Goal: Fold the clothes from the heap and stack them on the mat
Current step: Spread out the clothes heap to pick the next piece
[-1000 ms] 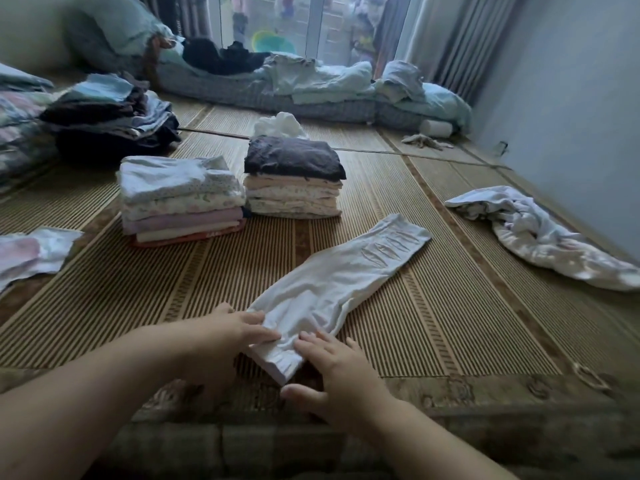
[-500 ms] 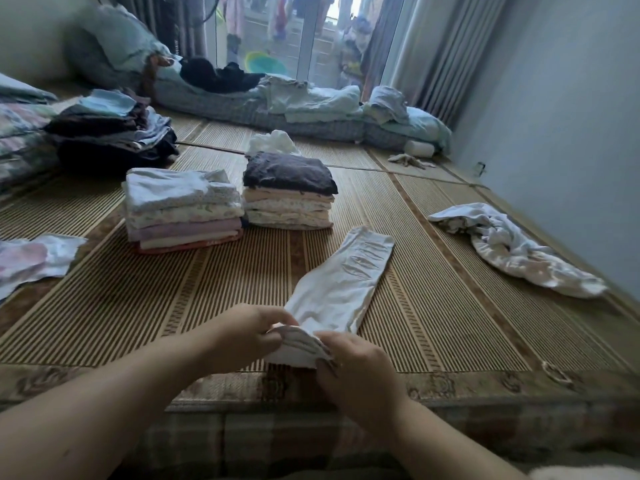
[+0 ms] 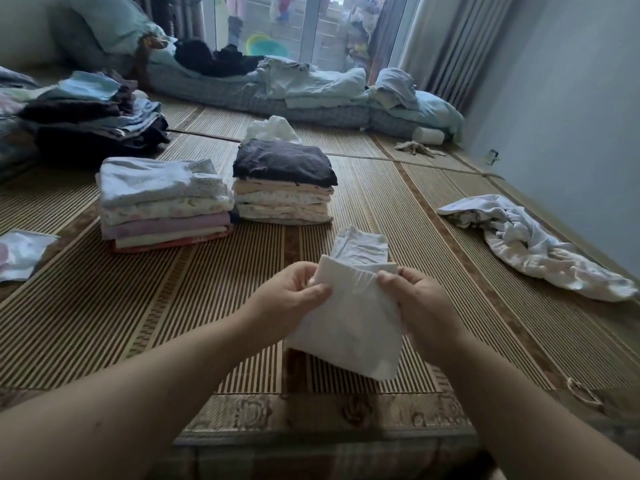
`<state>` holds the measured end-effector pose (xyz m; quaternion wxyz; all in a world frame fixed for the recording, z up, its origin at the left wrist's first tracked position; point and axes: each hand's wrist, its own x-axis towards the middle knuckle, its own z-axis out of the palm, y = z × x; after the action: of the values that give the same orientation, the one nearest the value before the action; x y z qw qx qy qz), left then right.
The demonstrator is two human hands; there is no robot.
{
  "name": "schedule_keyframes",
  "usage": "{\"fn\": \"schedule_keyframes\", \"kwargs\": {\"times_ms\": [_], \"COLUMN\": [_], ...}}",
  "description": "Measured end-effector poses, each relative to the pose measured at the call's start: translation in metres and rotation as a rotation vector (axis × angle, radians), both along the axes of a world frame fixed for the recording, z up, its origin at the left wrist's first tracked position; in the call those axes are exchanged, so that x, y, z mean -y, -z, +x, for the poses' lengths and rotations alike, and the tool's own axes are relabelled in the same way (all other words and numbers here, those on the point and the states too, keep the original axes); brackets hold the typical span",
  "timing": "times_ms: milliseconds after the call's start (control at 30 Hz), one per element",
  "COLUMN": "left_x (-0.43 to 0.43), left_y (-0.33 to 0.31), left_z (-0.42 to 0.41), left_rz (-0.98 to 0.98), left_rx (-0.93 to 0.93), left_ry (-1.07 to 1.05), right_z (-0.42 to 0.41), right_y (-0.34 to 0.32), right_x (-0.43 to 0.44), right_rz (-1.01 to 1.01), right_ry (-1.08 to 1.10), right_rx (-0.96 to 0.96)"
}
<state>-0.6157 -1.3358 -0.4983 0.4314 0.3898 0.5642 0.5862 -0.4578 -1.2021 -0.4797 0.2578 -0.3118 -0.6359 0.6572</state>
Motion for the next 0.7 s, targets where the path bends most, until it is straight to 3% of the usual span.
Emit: {"fn": "schedule_keyframes", "kwargs": {"times_ms": [200,267,333,400,467,567,700], "left_x": [-0.026,-0.028,-0.024,-0.018,-0.012,-0.012,-0.016], "left_y": [0.039,0.05,0.058,0.059,0.061,0.064,0.064], "left_z": [-0.019,-0.025,-0.034,-0.037,-0.038,-0.036,-0.03], "left_rz": [-0.102,-0.191,-0.271,-0.233,-0.23,-0.293,-0.333], "left_rx": [0.064,-0.148,-0.52,-0.84,-1.07,-1.257,-1.415], "left_ry": [0.029,0.003,0.023,0.194,0.375,0.403,0.271], "right_z": [-0.025,-0.028,-0.028,-0.024,-0.017,0.003,0.028], "right_y": [0.036,0.048,0.055,0.058,0.053,0.049,0.071], "right_x": [-0.053,-0.062,-0.061,-0.054,-0.042,-0.023,-0.008], "right_rz": [-0.014,0.18,0.507,0.841,1.056,1.156,1.217], "right_ry": [0.148,0.156,0.149,0.143,0.054,-0.244,-0.468], "right_rx": [0.159,0.411,0.665,0.661,0.5,0.425,0.692]}}
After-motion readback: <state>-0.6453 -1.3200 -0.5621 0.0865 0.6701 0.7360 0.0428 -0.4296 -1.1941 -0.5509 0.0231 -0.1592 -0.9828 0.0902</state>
